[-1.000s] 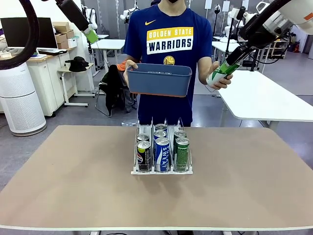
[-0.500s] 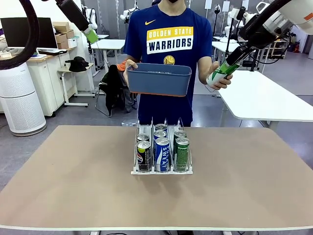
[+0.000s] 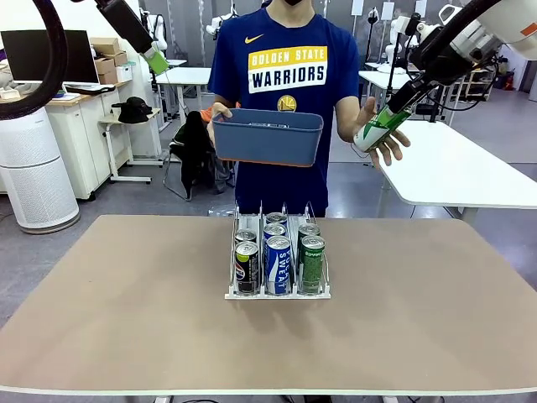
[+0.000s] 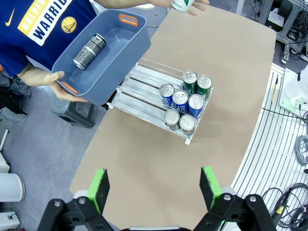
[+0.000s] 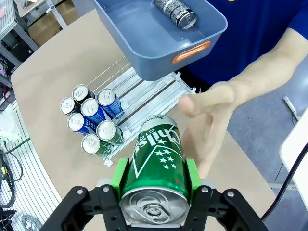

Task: Fill the beverage cans into the dispenser.
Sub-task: Place the picked Sprite in the line of the Automatic Can Dispenser with the same cans.

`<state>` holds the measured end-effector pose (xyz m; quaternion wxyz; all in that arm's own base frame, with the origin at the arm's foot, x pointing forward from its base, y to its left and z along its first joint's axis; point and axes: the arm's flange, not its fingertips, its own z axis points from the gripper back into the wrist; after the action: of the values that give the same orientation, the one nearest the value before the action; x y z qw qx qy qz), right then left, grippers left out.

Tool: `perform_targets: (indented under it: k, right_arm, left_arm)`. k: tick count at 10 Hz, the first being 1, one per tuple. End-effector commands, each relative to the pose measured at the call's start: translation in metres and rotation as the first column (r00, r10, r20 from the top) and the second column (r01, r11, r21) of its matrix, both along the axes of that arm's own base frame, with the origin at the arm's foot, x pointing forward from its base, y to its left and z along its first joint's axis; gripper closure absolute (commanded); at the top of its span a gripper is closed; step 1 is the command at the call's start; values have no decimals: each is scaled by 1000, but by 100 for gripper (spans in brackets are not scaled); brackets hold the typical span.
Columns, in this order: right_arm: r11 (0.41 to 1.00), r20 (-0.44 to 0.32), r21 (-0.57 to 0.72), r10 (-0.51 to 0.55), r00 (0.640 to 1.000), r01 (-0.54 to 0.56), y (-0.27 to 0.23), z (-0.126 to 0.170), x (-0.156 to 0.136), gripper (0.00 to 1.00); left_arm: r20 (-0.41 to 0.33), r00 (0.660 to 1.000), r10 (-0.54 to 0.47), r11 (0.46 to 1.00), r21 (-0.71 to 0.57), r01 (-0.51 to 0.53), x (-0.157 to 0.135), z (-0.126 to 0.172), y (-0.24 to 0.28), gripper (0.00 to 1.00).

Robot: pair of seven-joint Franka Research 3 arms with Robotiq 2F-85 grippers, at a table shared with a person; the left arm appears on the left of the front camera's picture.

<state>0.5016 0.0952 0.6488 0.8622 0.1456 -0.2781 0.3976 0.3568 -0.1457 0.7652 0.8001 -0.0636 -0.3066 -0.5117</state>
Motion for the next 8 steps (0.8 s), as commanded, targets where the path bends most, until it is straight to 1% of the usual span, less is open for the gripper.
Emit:
perform_targets:
  k: [1,8]
  right_arm:
    - [1000,5,1,1,1000,-1,0,2,-1,100]
    - [1000,5,1,1,1000,-1,0,2,-1,100]
  left_arm:
    - [-7,1000,-4,1000,3,4,-1,0,2,0]
    - [-7,1000,-4,1000,3,4,-1,0,2,0]
